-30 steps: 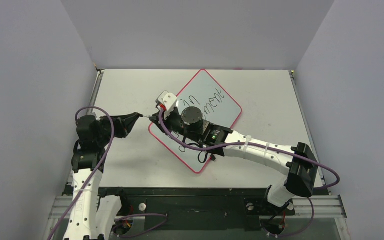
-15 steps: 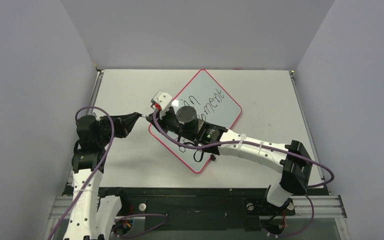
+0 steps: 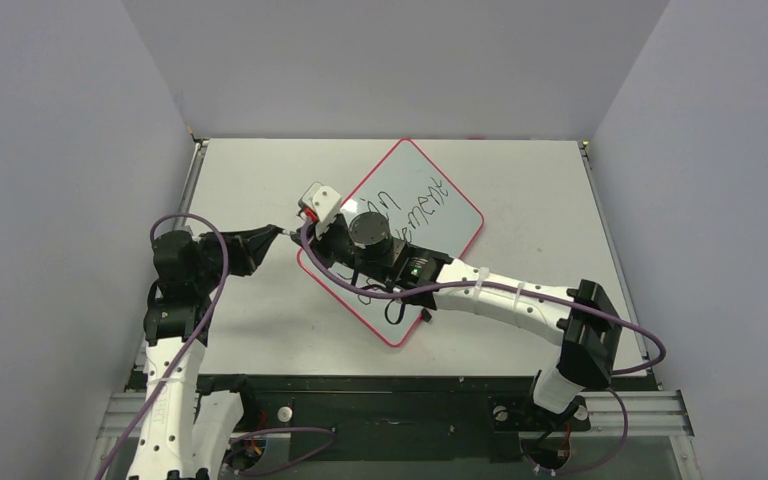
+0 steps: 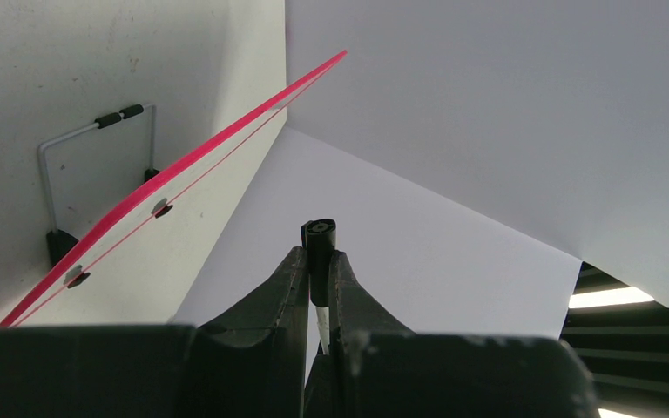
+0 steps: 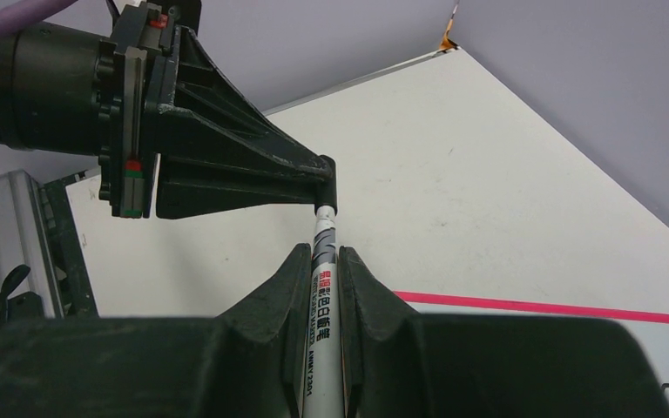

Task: Write a sentence on the whiteboard
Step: Close the whiteboard marker at the center of the board.

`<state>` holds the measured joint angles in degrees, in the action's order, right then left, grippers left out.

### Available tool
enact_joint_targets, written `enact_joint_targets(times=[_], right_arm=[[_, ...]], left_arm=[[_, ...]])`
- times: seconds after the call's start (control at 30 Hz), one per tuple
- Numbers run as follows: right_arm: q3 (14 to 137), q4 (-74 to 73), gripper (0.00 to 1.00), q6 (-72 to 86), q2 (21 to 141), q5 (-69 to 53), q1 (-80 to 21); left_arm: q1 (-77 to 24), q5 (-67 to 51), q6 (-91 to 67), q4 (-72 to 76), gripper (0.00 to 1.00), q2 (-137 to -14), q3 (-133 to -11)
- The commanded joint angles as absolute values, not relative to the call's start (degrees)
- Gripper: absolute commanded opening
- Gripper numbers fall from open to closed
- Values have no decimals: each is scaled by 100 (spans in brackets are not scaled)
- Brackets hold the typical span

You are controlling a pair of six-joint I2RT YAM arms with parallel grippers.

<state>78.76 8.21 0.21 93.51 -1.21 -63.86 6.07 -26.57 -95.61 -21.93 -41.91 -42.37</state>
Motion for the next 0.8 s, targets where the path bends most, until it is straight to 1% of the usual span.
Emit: enact_joint_targets(times=[0.0, 0.23, 0.5, 0.63, 0.77], right_arm=[[8010, 1188, 0, -232, 9546, 120, -6451], [7945, 1735, 0, -559, 9722, 404, -6504], [8147, 1920, 0, -728, 10063, 417, -6528], [8535, 1738, 0, -298, 10302, 162, -6464], [9307, 1147, 0, 923, 10696, -530, -6245]], left_arm=[[606, -2930, -9646, -1880, 0, -4151, -4452], [563, -3113, -9832, -1913, 0, -4200, -4504], [502, -3065, -10053, -1633, 0, -4281, -4791], [415, -3019, -10026, -1504, 0, -4251, -4906], [355, -2942, -10045, -1227, 0, -4166, -4919]])
